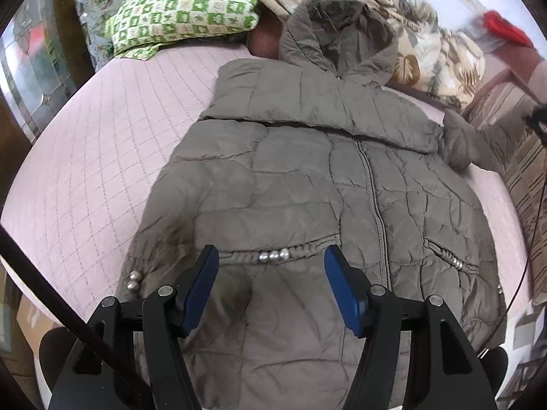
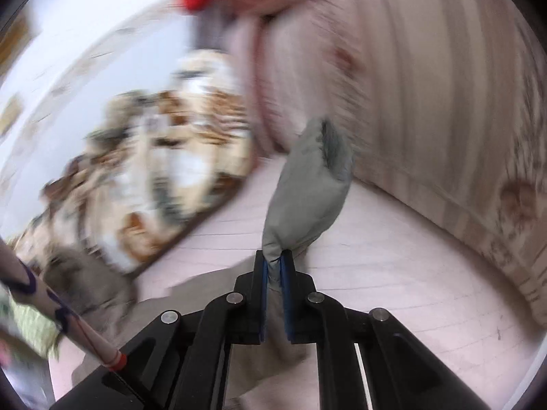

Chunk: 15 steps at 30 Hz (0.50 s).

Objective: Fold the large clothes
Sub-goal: 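Grasp the other sleeve cuff with the right gripper and fold it across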

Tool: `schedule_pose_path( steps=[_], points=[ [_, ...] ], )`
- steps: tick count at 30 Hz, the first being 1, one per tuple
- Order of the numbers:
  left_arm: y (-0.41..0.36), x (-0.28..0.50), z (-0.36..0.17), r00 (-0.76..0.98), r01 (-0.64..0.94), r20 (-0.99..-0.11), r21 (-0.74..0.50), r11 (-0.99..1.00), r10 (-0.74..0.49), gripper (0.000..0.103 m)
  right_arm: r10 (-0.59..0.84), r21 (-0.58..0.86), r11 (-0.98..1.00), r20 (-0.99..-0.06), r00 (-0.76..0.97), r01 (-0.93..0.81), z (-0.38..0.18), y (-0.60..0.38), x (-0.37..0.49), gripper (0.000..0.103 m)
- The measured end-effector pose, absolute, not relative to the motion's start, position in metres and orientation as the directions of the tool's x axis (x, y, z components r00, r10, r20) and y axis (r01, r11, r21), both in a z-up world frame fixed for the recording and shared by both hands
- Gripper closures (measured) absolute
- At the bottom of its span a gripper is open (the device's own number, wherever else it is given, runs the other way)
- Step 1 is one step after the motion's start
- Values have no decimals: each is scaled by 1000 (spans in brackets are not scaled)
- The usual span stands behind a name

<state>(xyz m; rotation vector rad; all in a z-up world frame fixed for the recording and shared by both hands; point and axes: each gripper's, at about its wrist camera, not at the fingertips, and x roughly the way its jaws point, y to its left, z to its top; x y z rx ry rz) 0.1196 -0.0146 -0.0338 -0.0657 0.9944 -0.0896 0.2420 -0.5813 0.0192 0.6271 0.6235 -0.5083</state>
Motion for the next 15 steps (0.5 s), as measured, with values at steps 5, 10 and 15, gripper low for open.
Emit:
schedule_pose_path(
  steps=[5,10,15],
  points=[
    [15,108,-30,562,-4,-821,-124,992,-100,40,-131,335,851,-609,782,404,77,-469,267,95],
    [47,101,-34,561,-66,-823,-153,986,-90,40,-5,300,923,-614,789,240,84,-368,295,95],
    [76,101,-36,575,-123,-816,-164,979,-64,40,120,285,953,-665,737,102,58,-265,329,95]
  ],
)
